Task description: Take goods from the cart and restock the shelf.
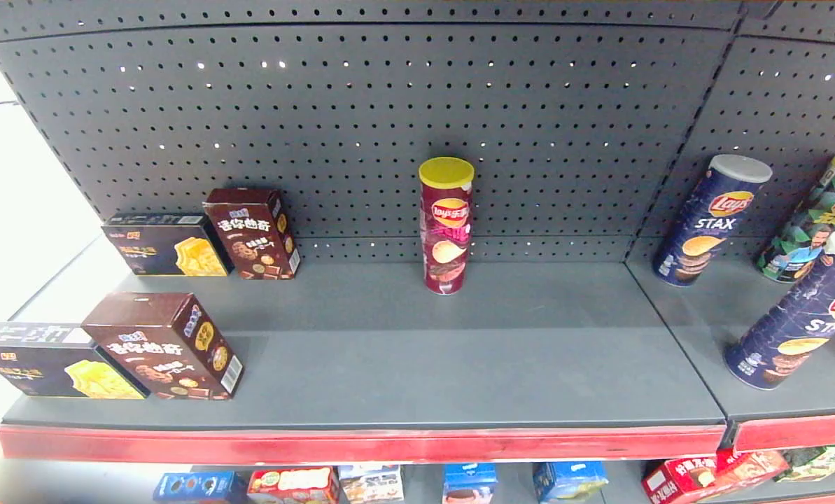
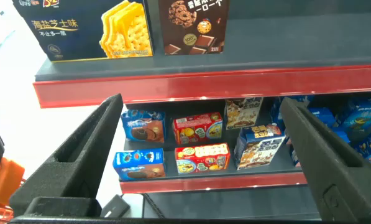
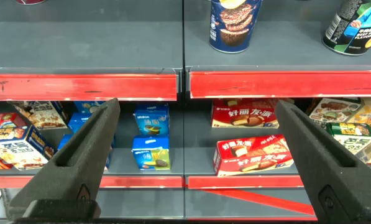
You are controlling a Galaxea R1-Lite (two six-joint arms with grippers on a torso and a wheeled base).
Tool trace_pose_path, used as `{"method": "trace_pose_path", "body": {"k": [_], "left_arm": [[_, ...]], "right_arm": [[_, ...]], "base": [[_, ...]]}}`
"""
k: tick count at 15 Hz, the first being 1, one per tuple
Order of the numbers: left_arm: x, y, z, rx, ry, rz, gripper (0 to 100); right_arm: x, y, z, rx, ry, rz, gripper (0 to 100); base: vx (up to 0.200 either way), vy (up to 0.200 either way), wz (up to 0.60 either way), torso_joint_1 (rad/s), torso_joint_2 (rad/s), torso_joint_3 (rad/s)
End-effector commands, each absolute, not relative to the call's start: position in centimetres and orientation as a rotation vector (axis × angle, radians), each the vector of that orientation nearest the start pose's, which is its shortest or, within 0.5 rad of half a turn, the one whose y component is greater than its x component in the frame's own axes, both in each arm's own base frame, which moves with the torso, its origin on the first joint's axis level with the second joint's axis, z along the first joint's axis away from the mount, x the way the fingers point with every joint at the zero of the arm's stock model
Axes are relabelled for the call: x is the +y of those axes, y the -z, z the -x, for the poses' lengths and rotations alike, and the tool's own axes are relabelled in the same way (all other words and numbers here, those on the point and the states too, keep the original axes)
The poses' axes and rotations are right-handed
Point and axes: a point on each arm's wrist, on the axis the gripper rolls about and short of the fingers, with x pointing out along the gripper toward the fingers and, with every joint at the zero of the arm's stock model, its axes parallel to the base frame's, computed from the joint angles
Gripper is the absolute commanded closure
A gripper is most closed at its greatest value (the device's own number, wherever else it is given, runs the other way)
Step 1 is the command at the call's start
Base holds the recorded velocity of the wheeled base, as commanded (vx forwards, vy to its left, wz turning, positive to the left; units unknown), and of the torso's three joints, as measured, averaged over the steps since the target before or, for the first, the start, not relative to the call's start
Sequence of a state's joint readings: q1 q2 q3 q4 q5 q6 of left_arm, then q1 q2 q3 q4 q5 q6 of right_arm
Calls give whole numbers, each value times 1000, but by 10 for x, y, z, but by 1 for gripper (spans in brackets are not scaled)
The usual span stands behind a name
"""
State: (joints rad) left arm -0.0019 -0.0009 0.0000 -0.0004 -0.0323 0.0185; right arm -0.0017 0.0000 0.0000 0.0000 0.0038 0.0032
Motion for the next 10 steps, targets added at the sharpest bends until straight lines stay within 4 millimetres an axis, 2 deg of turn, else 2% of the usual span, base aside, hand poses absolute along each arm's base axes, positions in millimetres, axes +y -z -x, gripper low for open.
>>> {"method": "trace_pose_path", "body": {"k": [1, 10], "left_arm": [[-1, -76, 23, -2, 34, -18, 0], [-1, -75, 23, 0, 35, -17, 0]], "right_arm": [[0, -75, 23, 0, -3, -3, 0], [0, -75, 23, 0, -3, -3, 0]], "base": [[0, 0, 0, 0, 0, 0], [0, 0, 0, 0, 0, 0]]}}
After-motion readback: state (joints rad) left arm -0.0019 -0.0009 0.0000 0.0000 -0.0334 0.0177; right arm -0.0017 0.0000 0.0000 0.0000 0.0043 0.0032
